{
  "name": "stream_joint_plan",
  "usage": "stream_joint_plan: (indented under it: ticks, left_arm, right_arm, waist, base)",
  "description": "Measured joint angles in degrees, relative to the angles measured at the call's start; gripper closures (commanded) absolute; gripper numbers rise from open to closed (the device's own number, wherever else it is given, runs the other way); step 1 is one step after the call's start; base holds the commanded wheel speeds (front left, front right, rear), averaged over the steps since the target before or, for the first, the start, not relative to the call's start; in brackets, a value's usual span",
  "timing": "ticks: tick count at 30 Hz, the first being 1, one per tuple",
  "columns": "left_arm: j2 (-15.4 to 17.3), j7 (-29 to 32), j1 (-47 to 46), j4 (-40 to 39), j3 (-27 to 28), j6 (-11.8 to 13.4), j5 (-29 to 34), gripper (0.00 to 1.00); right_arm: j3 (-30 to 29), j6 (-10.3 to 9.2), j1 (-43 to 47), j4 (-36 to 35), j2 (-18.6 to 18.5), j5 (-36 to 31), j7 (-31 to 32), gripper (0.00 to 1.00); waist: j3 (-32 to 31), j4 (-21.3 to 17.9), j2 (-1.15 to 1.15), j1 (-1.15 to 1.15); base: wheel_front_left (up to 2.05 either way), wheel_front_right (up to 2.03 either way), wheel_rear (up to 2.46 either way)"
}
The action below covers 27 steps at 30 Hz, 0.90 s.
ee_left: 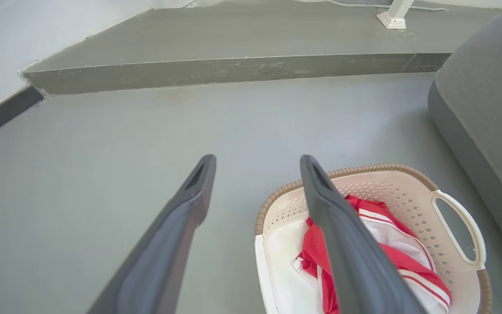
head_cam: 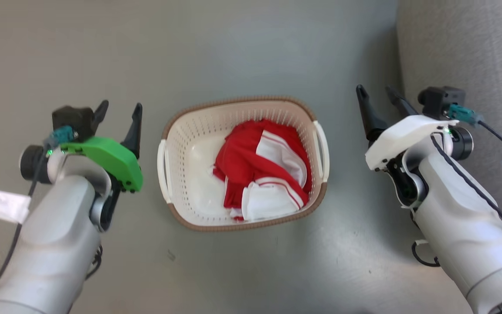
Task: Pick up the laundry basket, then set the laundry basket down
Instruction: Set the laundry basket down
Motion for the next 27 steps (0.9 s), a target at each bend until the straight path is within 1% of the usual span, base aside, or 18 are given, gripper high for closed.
stream_joint_plan:
  ticks: [3, 6, 8, 9, 11, 12, 13, 16, 21, 25, 27]
  left_arm:
    - [0.62, 0.00, 2.43, -3.02, 1.10, 1.42, 0.99, 0.00]
    - [1.65, 0.00, 4.72, -6.34, 2.54, 3.18, 3.04, 0.00]
    - [1.77, 0.00, 6.34, -8.65, 3.33, 4.09, 3.86, 0.00]
    - [1.76, 0.00, 7.12, -9.75, 3.56, 4.49, 4.26, 0.00]
    - [1.80, 0.00, 8.87, -11.94, 4.12, 5.42, 5.13, 0.00]
    - [1.88, -0.01, 9.77, -13.10, 4.31, 5.78, 5.65, 0.00]
    - [1.92, 0.00, 10.63, -14.12, 4.56, 6.01, 6.42, 0.00]
    - [2.02, 0.00, 12.36, -16.35, 5.47, 6.45, 7.08, 0.00]
    - [3.18, 0.00, 16.55, -21.36, 6.89, 7.35, 8.59, 0.00]
    - [3.27, 0.00, 20.54, -24.85, 7.92, 7.62, 10.01, 0.00]
    - [3.33, 0.00, 22.52, -26.38, 8.27, 7.90, 10.31, 0.00]
  right_arm:
    - [-1.46, -1.29, 1.85, -3.12, -0.45, -1.36, -0.01, 0.00]
    - [-3.15, -1.93, 3.57, -6.65, -0.73, -3.04, -0.07, 0.00]
    - [-3.94, -2.88, 4.97, -8.44, -0.83, -3.93, -0.07, 0.00]
    - [-4.43, -2.92, 5.87, -9.05, -0.93, -4.13, -0.07, 0.00]
    - [-5.01, -3.83, 7.93, -10.27, -1.26, -5.24, -0.07, 0.00]
    - [-5.32, -3.94, 8.91, -10.84, -1.30, -5.70, -0.07, 0.00]
    - [-5.48, -4.31, 9.83, -11.48, -1.34, -6.10, -0.07, 0.00]
    - [-5.95, -4.42, 11.39, -12.67, -1.38, -6.67, -0.07, 0.00]
    - [-6.72, -5.31, 14.90, -15.30, -1.71, -7.94, -0.07, 0.00]
    - [-7.12, -5.44, 17.36, -17.52, -1.86, -9.59, -0.07, 0.00]
    - [-7.34, -5.87, 18.37, -18.75, -1.91, -10.09, -0.07, 0.00]
  waist:
    - [-2.24, -0.30, 0.00, 0.00]
    - [-4.43, -0.61, 0.00, 0.00]
    - [-5.86, -0.79, 0.00, 0.00]
    - [-6.56, -0.86, 0.00, 0.00]
    - [-7.95, -0.97, 0.00, 0.00]
    - [-8.63, -1.01, 0.00, 0.00]
    - [-9.31, -1.04, 0.00, 0.00]
    - [-10.60, -1.08, 0.00, 0.00]
    - [-13.60, -1.09, 0.00, 0.00]
    - [-15.66, -1.10, 0.00, 0.00]
    - [-16.55, -1.12, 0.00, 0.00]
  base:
    - [0.00, 0.00, 0.00]
    - [0.00, 0.00, 0.00]
    - [0.00, 0.00, 0.00]
    - [0.00, 0.00, 0.00]
    - [0.00, 0.00, 0.00]
    - [0.00, 0.00, 0.00]
    - [0.00, 0.00, 0.00]
    - [0.00, 0.00, 0.00]
    - [0.00, 0.00, 0.00]
    - [0.00, 0.00, 0.00]
    - [0.00, 0.00, 0.00]
